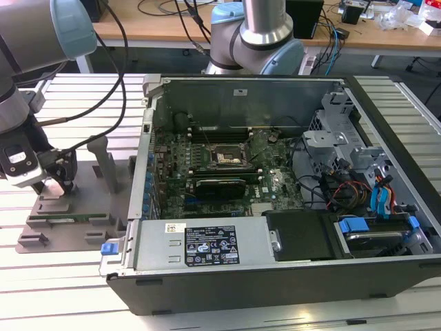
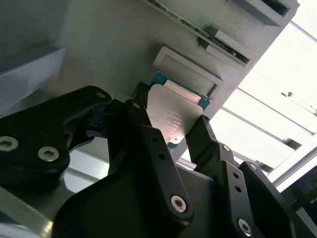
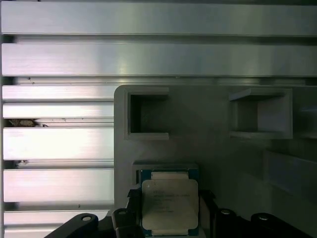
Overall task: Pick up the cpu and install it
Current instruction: 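Pick up the cpu and move it towards the insertion slot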
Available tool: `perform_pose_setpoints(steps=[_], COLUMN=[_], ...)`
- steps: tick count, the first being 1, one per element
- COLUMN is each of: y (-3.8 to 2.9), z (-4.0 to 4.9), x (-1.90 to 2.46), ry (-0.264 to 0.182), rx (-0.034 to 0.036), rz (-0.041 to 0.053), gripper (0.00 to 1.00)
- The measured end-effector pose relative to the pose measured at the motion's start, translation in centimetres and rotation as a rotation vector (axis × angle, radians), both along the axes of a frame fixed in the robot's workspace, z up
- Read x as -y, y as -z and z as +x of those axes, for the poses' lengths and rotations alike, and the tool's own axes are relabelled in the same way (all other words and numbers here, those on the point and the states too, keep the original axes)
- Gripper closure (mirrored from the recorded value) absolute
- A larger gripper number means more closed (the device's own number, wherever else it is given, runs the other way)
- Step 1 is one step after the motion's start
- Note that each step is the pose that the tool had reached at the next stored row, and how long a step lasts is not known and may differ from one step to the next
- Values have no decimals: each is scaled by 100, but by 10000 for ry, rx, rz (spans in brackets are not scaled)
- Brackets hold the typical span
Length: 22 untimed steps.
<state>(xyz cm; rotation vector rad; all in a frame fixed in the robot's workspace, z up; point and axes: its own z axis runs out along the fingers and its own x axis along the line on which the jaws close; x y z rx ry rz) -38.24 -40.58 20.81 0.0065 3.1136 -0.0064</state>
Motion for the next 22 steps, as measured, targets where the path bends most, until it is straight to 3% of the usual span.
perform_pose_setpoints(steps=[22], y=[-128], z=[0], x=[0], ry=[0], rx=[-2], rz=[-1], gripper=[45])
